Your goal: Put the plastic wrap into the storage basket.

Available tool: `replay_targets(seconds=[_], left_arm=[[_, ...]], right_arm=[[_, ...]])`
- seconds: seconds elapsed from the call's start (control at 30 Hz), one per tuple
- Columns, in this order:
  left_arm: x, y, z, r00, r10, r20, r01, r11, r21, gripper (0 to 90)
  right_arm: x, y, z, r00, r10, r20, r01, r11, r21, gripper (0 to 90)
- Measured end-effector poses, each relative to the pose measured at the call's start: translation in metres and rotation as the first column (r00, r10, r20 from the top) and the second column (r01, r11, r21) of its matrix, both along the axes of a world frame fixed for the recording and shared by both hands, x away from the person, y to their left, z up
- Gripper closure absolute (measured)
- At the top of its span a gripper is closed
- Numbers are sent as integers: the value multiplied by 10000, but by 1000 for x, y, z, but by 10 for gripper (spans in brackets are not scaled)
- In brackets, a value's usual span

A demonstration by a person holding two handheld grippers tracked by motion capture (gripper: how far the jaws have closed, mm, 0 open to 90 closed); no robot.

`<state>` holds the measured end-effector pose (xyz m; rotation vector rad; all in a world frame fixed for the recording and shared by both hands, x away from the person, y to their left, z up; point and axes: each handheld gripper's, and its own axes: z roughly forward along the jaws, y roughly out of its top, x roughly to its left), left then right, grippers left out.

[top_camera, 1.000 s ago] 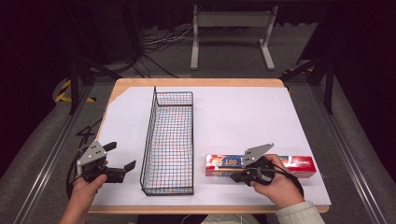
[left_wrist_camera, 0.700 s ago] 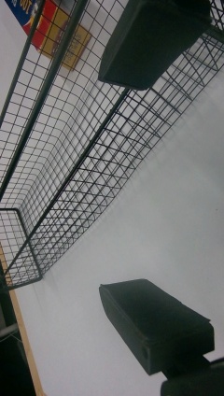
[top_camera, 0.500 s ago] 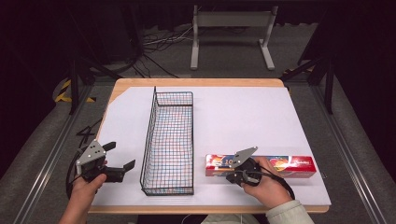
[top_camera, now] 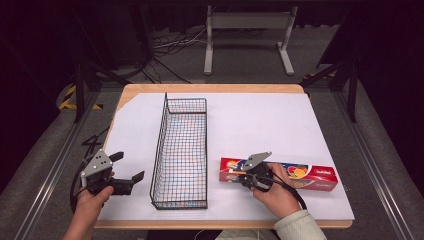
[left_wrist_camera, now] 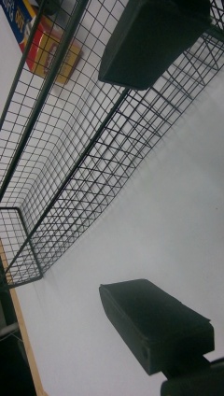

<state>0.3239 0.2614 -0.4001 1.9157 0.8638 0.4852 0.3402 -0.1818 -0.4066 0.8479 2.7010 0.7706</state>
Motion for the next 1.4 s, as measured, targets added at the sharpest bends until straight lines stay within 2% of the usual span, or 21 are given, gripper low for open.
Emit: replay_targets(seconds=[0.27, 0.4, 0.5, 0.7, 0.8, 0.87, 1.0, 1.13, 1.2, 1.3, 1.4], left_arm=[[0, 0, 0, 10000, 16, 12, -16, 10000, -14, 26], [0, 0, 0, 10000, 3, 8, -3, 10000, -17, 26], [0, 1, 0, 10000, 20, 10, -20, 10000, -42, 27], [0, 2, 0, 10000, 29, 7, -29, 10000, -70, 26], [0, 2, 0, 10000, 48, 3, -48, 10000, -76, 26], [0, 2, 0, 10000, 44, 4, -44, 10000, -84, 27], [1, 3, -1, 10000, 62, -24, -63, 9999, -113, 26], [1, 3, -1, 10000, 74, -65, -75, 9998, -170, 26], [1, 3, -1, 9999, 79, -76, -80, 9998, -169, 27], [2, 3, -1, 9999, 99, -63, -100, 9998, -180, 27], [3, 3, -1, 9999, 75, -73, -76, 9998, -199, 27]], right_arm=[[15, 5, -1, 9984, -558, 47, 558, 9984, -47, 900], [23, 6, -4, 9947, -1015, 147, 1015, 9948, 67, 900], [32, 6, -5, 9890, -1448, 290, 1445, 9894, 110, 900], [49, 10, -6, 9721, -2311, 402, 2312, 9729, 8, 900], [57, 10, -6, 9666, -2525, 428, 2529, 9675, -42, 900], [66, 8, -4, 9588, -2785, 570, 2795, 9601, -110, 900], [79, 5, -3, 9498, -3094, 465, 3102, 9506, -99, 900], [87, 3, -2, 9411, -3305, 708, 3328, 9427, -233, 900], [90, 2, -2, 9397, -3343, 716, 3366, 9414, -227, 900], [96, 0, -2, 9331, -3527, 704, 3549, 9347, -214, 900], [97, 0, -4, 9366, -3478, 423, 3489, 9369, -223, 900]])
